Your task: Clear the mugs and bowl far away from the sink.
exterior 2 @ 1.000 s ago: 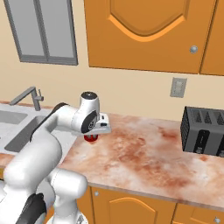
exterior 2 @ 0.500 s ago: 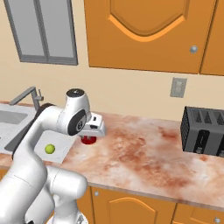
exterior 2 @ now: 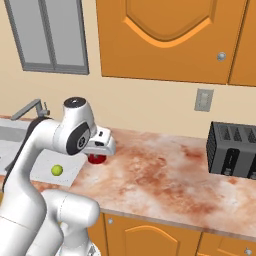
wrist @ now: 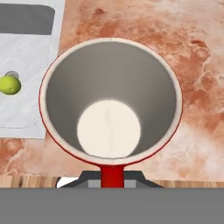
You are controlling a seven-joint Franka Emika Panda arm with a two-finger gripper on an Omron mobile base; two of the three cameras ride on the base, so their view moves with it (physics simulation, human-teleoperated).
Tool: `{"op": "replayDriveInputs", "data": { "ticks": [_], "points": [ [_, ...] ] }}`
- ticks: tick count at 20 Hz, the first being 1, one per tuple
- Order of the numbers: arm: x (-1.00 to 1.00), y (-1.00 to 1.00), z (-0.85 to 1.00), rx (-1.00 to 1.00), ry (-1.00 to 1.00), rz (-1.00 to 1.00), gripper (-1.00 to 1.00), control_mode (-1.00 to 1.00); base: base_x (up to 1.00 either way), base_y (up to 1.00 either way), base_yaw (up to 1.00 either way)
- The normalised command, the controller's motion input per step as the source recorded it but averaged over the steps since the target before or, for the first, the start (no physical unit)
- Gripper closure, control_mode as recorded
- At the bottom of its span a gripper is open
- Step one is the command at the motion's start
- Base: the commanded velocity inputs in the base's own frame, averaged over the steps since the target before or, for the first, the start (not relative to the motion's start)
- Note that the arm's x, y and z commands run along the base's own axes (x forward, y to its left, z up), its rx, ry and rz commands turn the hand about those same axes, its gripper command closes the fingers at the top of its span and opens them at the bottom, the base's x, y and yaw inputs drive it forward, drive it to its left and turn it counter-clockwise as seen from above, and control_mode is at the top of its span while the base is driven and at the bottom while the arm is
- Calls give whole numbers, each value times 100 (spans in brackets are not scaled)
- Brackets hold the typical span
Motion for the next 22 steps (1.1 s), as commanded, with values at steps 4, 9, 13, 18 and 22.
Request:
{"op": "replayDriveInputs", "data": {
  "ticks": [4,9,13,18,22],
  "points": [
    [-22,8,35,0,0,-2,100,-100,0,0,0],
    [-8,9,17,0,0,-5,100,-100,0,0,0],
    [-2,3,2,0,0,-5,100,-100,0,0,0],
    [-3,0,1,0,0,-1,100,100,-45,-12,-11],
    [0,0,0,0,0,0,100,100,-100,-54,-25]
  ]
}}
